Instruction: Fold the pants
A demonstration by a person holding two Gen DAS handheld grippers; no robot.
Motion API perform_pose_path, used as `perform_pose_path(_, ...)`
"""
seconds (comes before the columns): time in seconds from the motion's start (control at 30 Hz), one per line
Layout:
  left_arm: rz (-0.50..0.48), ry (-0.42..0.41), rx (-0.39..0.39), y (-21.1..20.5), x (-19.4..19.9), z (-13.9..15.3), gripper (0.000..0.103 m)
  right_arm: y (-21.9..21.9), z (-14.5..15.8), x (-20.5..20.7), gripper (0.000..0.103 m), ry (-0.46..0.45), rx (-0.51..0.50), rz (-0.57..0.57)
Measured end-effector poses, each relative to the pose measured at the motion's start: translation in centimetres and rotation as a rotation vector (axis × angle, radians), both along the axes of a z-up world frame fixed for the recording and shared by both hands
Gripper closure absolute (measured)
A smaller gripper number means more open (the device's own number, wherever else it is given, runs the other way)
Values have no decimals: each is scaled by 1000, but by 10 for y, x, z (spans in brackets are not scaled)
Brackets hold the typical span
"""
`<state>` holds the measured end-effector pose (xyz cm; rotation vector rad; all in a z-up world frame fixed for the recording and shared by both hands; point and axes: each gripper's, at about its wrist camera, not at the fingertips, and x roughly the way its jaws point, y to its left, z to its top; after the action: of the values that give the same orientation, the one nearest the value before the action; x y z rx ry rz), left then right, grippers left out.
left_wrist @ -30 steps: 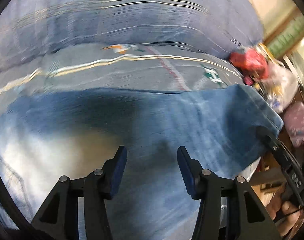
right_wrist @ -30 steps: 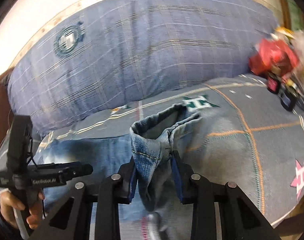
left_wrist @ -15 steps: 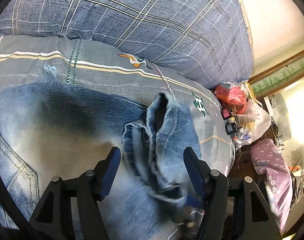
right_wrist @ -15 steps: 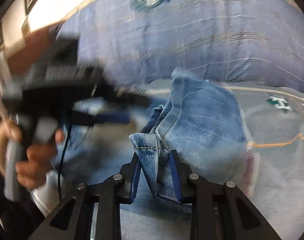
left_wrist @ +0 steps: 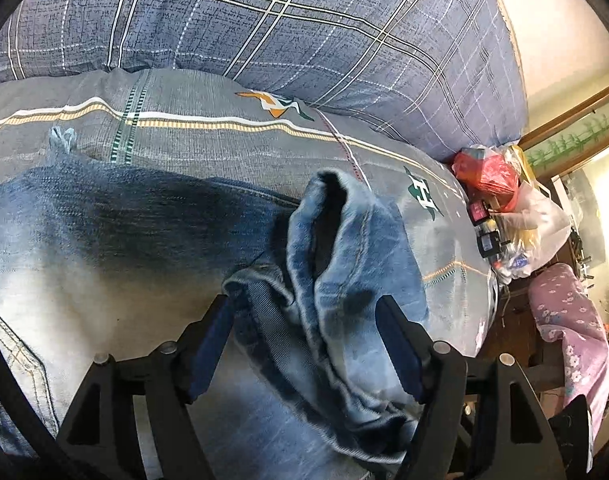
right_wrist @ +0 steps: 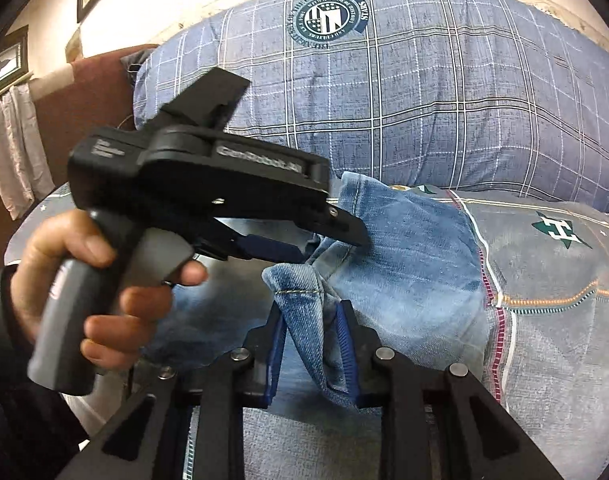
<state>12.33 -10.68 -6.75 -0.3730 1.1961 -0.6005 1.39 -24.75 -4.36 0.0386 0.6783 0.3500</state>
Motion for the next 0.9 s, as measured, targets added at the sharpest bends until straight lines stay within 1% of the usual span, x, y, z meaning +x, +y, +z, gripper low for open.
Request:
perform_pose_path(0.1,14,-17,3,-1,1,3,30,-2,-6,0,76,17,11,8)
perform_pose_path(0.13,22,-30,16,-2,1,4,33,-4,-8,5,76,27,13,10)
perform_pose_path(0.17,22,-34,27,-2,2,5,45,-4,-10,8,76,33,14,12)
perform_pose_path(0.2,20,-32,43,-2,2,4,51,-3,-12,9,76,38,11,14)
perform_pose_path(0.23,25,-23,67,-2,3,0,60,0,-14,10,76,43,5,17)
perform_pose_path(0.27,26,-10,68,-1,4,-3,66,0,-17,12,76,50,-1,18)
perform_pose_path(0.3,26,11,52,1,4,-7,69,1,-22,14,76,65,-4,20)
perform_pose_path(0.4,41,26,29,3,2,-9,70,3,-31,15,76,89,3,25)
perform_pose_path(0.5,25,43,31,-3,4,-10,70,7,-30,13,76,71,-21,33)
perform_pose_path(0.6,31,33,47,-9,5,-10,70,8,-29,10,76,59,-22,37)
perform_pose_path(0.63,39,30,50,-10,7,-10,70,9,-30,10,76,58,-24,38)
perform_pose_path(0.67,47,29,51,-10,8,-10,75,9,-29,10,76,58,-25,37)
perform_pose_path(0.73,55,24,56,-11,8,-10,80,9,-29,10,77,56,-30,37)
perform_pose_path(0.9,62,-5,69,-10,5,-5,84,12,-24,3,79,52,-36,37)
